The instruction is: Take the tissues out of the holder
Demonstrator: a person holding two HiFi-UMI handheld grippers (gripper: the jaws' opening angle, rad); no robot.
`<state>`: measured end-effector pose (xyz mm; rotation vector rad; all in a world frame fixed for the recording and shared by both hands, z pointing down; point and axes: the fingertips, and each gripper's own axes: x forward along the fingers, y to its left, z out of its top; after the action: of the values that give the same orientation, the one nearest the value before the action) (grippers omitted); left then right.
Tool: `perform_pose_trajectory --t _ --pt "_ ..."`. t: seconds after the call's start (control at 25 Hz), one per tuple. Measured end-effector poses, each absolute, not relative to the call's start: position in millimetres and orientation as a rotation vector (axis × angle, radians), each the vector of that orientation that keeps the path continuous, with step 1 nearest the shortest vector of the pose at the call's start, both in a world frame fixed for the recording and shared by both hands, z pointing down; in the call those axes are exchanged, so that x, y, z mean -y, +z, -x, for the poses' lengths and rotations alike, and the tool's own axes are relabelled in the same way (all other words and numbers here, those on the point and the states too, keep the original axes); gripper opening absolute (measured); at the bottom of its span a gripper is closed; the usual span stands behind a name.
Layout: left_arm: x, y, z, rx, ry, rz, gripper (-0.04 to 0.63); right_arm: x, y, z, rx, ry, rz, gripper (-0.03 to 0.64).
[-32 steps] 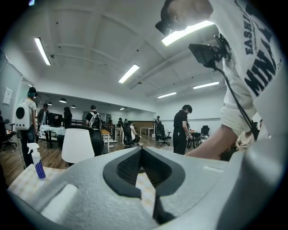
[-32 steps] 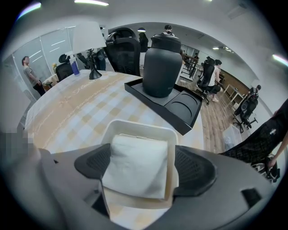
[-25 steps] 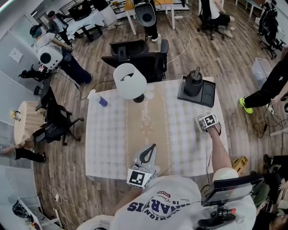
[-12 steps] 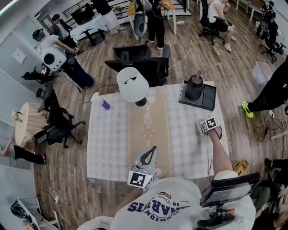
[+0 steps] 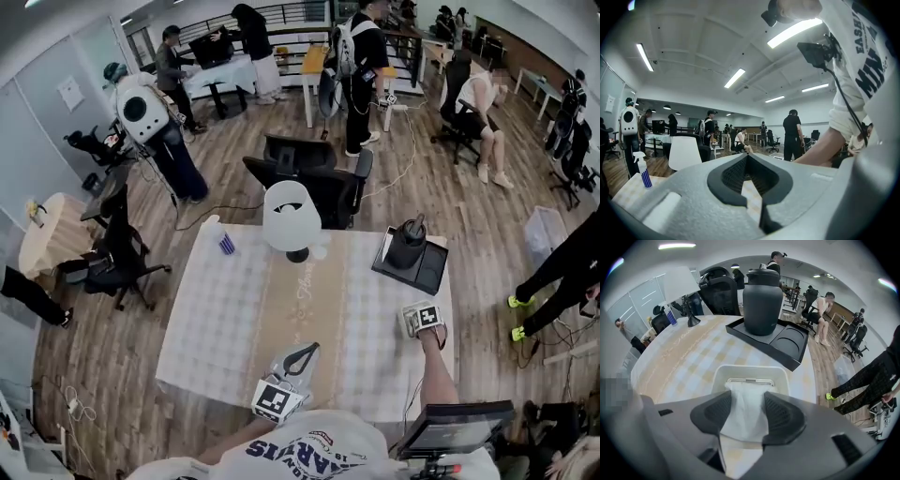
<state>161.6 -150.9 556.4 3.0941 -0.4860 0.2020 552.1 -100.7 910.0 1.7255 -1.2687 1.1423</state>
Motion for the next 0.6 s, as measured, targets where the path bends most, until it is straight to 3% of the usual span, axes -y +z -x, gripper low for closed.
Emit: perform_pose_trajectory --t 0.6 --pt "146 553 -154 0.488 0.165 -3.114 0.003 119 848 -556 1.316 0.998 -1.802 0.218"
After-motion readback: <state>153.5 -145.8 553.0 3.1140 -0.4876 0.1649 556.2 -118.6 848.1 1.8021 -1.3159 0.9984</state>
